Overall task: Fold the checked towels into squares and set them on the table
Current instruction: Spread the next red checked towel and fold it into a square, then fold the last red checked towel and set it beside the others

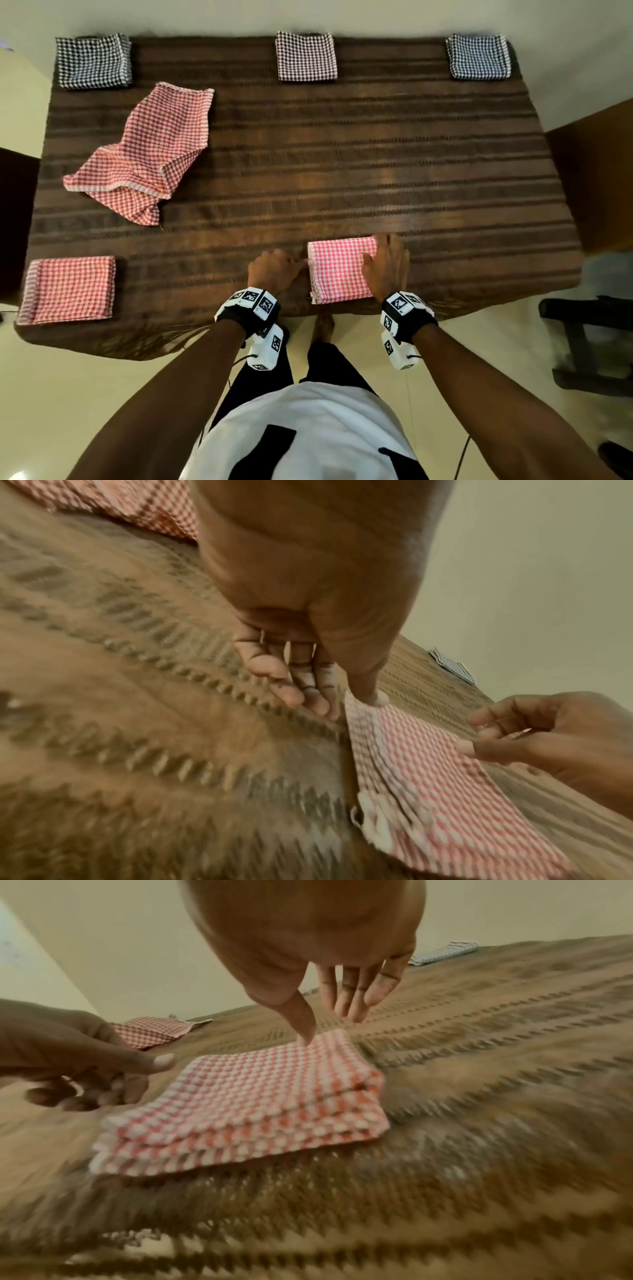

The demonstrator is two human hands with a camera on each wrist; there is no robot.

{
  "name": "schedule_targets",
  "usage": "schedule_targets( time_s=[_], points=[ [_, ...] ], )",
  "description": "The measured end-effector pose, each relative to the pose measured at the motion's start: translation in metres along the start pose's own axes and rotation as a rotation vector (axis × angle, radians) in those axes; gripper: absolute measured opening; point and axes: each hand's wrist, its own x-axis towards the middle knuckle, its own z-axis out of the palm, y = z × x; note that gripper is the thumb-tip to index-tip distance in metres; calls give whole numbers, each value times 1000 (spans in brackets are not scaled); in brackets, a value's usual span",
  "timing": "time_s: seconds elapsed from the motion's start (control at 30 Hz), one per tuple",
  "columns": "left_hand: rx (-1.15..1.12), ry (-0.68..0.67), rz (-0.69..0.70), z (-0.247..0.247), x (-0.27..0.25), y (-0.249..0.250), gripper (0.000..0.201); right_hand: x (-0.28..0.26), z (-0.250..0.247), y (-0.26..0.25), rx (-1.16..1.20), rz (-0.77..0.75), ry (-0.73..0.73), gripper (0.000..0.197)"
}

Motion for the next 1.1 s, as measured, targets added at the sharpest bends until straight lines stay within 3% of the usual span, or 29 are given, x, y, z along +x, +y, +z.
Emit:
schedule_targets(
  time_s=[0.17, 0.33, 0.4, 0.53, 0.67, 0.77, 0.93, 1.0, 1.1],
  points=[
    [-97, 230, -35, -45, 11, -34, 61, 15, 3, -64, 138, -182, -57, 25],
    [-323, 545, -141, -103, 31, -79, 34, 39, 11, -146, 237, -340, -207, 28],
    [-375, 622, -149, -121, 40, -100, 32, 47, 13, -181, 266, -388, -228, 30],
    [-363, 654, -120, -149, 61, -145, 43, 65, 21, -261, 211, -546, -261, 43],
    [-316, 551, -53, -155, 83, -177, 50, 80, 21, -337, -36, -843, -257, 66],
    [-302, 544, 71, -152, 93, -188, 49, 83, 25, -383, -232, -999, -349, 58],
    [-344, 496, 160, -165, 104, -184, 47, 98, 37, -387, -201, -928, -333, 26],
    [-290, 483, 241, -168, 108, -182, 45, 107, 32, -374, -112, -886, -237, 28],
    [-269, 544, 206, -177, 111, -176, 30, 126, 9, -344, 47, -716, -43, 37]
  ],
)
